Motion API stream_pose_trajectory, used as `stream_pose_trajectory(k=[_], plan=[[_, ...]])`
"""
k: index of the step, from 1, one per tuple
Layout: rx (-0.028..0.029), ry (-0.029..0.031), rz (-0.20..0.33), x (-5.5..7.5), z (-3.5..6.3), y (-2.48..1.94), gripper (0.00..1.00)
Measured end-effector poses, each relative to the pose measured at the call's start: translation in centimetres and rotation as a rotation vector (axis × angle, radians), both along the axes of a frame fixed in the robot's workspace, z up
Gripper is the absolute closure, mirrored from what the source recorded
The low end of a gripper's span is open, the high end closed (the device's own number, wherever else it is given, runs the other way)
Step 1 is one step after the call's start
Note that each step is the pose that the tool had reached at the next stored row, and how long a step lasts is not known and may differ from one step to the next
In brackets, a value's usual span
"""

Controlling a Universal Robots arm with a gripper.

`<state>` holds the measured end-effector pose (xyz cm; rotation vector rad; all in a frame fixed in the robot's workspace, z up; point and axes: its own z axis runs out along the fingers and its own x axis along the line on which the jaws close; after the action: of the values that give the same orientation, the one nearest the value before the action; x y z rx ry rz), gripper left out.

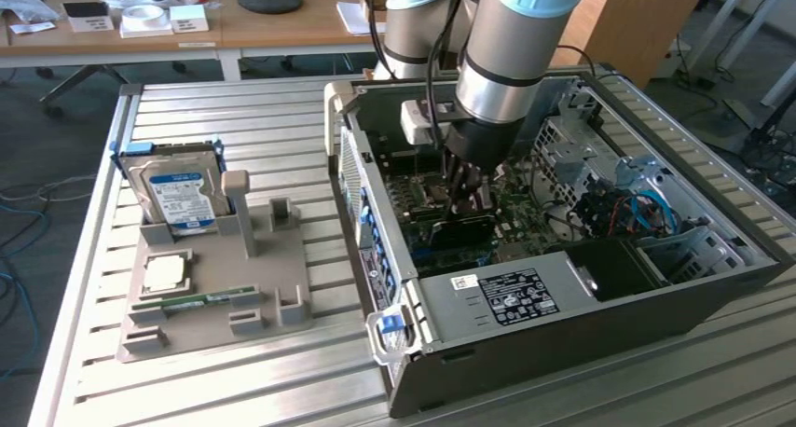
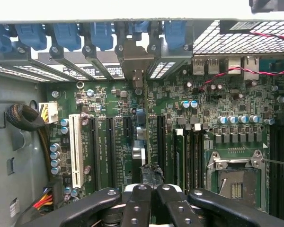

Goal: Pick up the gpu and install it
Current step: 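Press down on the gpu until it lock into place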

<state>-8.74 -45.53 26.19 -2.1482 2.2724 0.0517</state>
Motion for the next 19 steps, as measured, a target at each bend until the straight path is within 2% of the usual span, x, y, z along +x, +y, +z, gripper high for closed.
stream_pose_trajectory(k=[19], plan=[[-0.0002, 0.0, 0.0, -0.16, -0.36, 0.0, 0.89]])
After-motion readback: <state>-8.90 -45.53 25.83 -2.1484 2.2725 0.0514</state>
